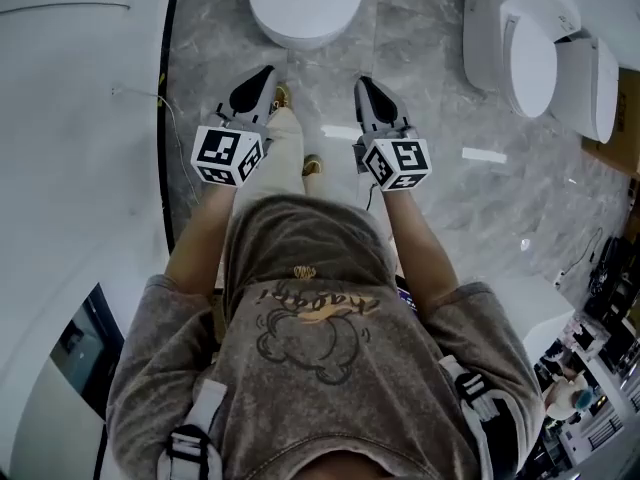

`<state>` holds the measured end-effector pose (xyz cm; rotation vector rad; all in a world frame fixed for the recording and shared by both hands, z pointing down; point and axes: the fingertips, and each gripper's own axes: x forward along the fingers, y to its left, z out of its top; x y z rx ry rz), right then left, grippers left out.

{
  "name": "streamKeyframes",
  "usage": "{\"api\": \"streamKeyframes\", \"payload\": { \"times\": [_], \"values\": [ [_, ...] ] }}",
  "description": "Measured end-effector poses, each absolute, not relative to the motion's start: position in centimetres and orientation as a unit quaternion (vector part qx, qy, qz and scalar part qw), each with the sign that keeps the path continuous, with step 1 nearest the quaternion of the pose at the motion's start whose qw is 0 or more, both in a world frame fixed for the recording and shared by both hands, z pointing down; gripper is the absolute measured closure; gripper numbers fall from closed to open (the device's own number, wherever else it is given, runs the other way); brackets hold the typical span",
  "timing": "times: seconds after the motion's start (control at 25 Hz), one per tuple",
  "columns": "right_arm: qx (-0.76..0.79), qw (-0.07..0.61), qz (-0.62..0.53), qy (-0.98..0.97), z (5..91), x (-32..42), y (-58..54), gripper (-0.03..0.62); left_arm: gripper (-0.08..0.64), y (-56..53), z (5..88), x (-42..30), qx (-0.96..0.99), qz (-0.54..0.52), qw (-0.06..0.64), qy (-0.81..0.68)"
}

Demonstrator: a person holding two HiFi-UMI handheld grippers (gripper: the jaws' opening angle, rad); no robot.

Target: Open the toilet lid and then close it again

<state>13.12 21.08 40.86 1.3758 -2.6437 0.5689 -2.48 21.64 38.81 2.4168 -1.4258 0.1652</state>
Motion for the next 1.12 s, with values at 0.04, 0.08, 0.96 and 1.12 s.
{"api": "streamKeyframes", "payload": {
  "times": [0.04, 0.08, 0.96, 1.12],
  "values": [
    [0.451, 0.06, 0.19, -0.87, 43.0, 12.7, 19.9, 0.566, 0.551, 20.4, 40.8, -2.7, 0.847, 0.059, 0.167, -0.501],
    [0.45, 0.064, 0.192, -0.87, 45.0, 12.2, 18.8, 0.565, 0.551, 19.3, 42.6, -3.0, 0.846, 0.059, 0.169, -0.502],
    [0.428, 0.13, 0.249, -0.859, 77.6, 6.7, 7.8, 0.565, 0.551, 8.1, 77.3, -5.3, 0.825, 0.114, 0.248, -0.495],
    [0.413, 0.136, 0.254, -0.864, 80.0, 5.1, 7.3, 0.565, 0.551, 7.2, 79.9, -5.8, 0.819, 0.117, 0.251, -0.503]
  ]
}}
